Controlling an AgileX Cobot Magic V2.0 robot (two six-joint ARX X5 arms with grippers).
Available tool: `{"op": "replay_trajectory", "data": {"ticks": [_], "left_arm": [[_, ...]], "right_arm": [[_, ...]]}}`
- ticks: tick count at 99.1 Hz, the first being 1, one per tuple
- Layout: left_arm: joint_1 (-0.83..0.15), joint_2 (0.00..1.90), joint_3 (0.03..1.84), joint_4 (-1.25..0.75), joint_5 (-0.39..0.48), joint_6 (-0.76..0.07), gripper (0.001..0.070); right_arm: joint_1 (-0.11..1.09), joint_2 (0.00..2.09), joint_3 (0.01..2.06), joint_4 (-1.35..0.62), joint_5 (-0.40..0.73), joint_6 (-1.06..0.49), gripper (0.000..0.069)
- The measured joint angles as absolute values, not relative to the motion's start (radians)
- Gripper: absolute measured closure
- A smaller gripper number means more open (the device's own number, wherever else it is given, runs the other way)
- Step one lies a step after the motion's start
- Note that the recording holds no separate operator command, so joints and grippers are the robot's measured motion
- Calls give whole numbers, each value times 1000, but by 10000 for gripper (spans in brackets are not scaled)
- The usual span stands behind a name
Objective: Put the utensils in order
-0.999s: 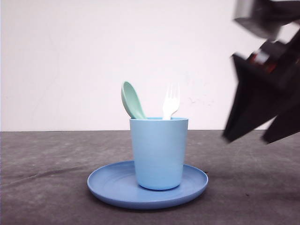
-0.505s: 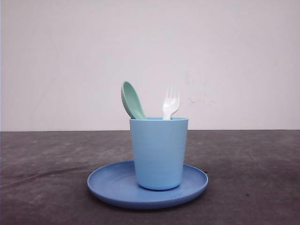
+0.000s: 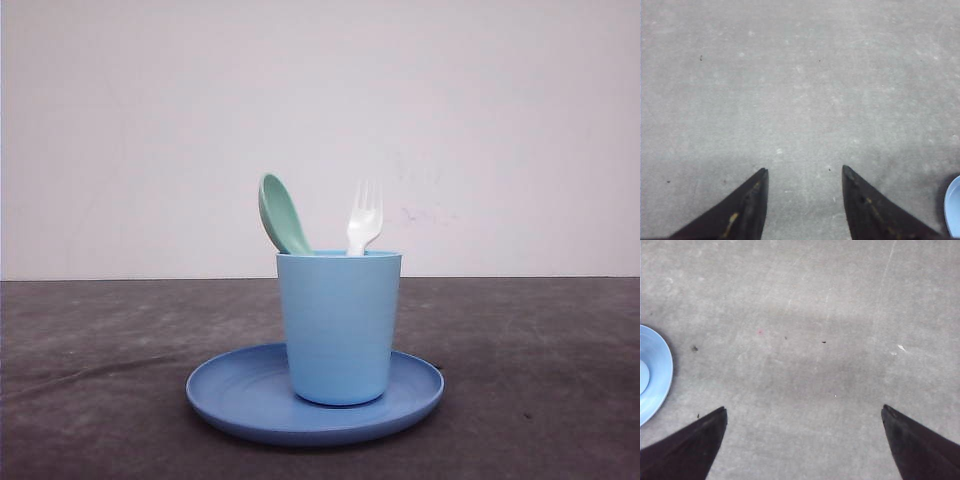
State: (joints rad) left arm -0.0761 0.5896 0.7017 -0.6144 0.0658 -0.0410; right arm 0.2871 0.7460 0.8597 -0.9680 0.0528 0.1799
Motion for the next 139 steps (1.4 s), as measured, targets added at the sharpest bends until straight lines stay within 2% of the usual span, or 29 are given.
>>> {"op": "replay_trajectory", "data": {"ticks": [4,8,16,23,27,32,46,91,106,119,139], "left_arm": [[-76,590,702,-614,66,-41,438],[-76,590,702,-616,66,-41,471],[-76,590,702,-620,66,-41,616],[-76,590,702,-621,66,-41,667],[-76,590,702,-621,66,-41,678],[-76,590,702,-621,66,-41,682],[-76,590,702,-617,66,-41,683],[-76,590,702,-617,66,-41,683],[-60,540,691,-611,2,-25,684],[-23,420,596,-536,-1,-22,684],[-13,208,325,-355,-1,-22,684]], "right_arm": [[287,746,860,-968,53,180,85],[287,746,860,-968,53,181,143],[287,746,860,-968,53,186,374],[287,746,860,-967,55,187,562],[287,746,860,-963,61,187,617],[287,746,860,-953,77,188,652],[287,746,860,-951,83,188,679],[287,746,860,-915,83,188,682],[287,746,860,-916,83,188,682],[287,746,860,-916,83,189,682],[287,746,860,-916,83,188,682]]}}
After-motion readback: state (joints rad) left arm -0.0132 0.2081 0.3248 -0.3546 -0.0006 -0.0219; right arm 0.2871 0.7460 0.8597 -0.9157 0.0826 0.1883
